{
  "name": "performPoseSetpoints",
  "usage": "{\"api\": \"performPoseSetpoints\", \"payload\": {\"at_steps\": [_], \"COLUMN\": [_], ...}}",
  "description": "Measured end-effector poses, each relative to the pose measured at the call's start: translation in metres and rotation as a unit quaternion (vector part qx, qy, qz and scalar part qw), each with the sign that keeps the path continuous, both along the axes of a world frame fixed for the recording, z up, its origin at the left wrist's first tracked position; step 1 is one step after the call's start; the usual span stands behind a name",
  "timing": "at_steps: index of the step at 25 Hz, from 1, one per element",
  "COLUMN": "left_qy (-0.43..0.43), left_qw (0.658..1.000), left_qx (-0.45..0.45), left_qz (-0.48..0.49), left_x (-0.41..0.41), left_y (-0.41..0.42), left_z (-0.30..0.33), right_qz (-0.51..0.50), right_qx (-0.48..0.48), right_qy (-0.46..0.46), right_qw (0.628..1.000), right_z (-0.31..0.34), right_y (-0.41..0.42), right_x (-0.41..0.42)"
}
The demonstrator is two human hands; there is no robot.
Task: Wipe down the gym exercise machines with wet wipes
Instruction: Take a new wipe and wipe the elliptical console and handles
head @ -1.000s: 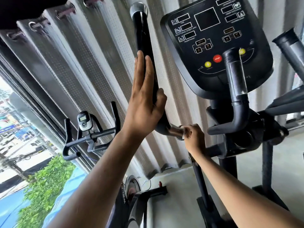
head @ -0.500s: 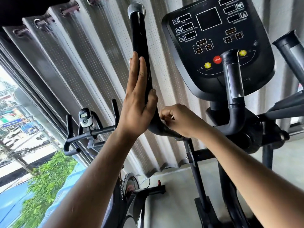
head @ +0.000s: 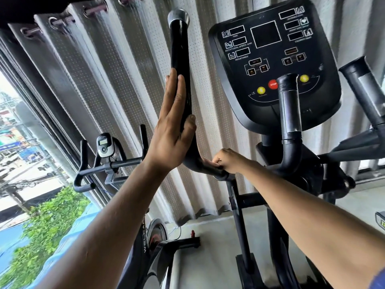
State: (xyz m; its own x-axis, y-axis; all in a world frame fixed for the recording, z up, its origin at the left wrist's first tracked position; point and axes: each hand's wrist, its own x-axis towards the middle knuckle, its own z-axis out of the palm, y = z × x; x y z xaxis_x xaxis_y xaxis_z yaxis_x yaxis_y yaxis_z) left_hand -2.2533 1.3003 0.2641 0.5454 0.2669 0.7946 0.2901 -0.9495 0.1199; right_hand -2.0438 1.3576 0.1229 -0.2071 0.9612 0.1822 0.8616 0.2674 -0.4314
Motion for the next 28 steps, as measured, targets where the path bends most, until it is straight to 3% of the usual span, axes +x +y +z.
{"api": "performPoseSetpoints", "payload": {"at_steps": [5,11,16,19,21,23,26,28], "left_qy": [-0.008,-0.017,-0.023,-0.026,-0.027,-0.027,-0.027,-0.026], "left_qw": [1.0,1.0,0.999,0.999,0.999,0.999,0.999,0.999], "left_qx": [-0.002,-0.004,-0.003,-0.004,-0.004,-0.005,-0.005,-0.005], "left_qz": [-0.019,-0.02,-0.03,-0.032,-0.035,-0.034,-0.033,-0.03], "left_x": [0.002,0.0,-0.001,0.0,0.0,0.0,0.0,0.0], "left_y": [0.0,0.002,0.004,0.004,0.005,0.006,0.007,0.006], "left_z": [-0.002,-0.003,-0.005,-0.004,-0.005,-0.005,-0.006,-0.005], "right_qz": [0.06,0.139,0.129,-0.013,-0.183,-0.302,-0.335,-0.352], "right_qx": [-0.06,-0.04,-0.011,0.061,0.103,0.103,0.076,0.073], "right_qy": [0.007,0.084,0.195,0.261,0.382,0.548,0.743,0.781], "right_qw": [0.996,0.986,0.972,0.963,0.9,0.774,0.575,0.51], "right_z": [0.065,0.13,0.098,0.017,-0.041,-0.079,-0.091,-0.084], "right_y": [-0.035,-0.074,-0.076,-0.059,-0.047,-0.038,-0.023,-0.018], "right_x": [-0.024,-0.047,-0.035,-0.024,-0.027,-0.043,-0.069,-0.08]}}
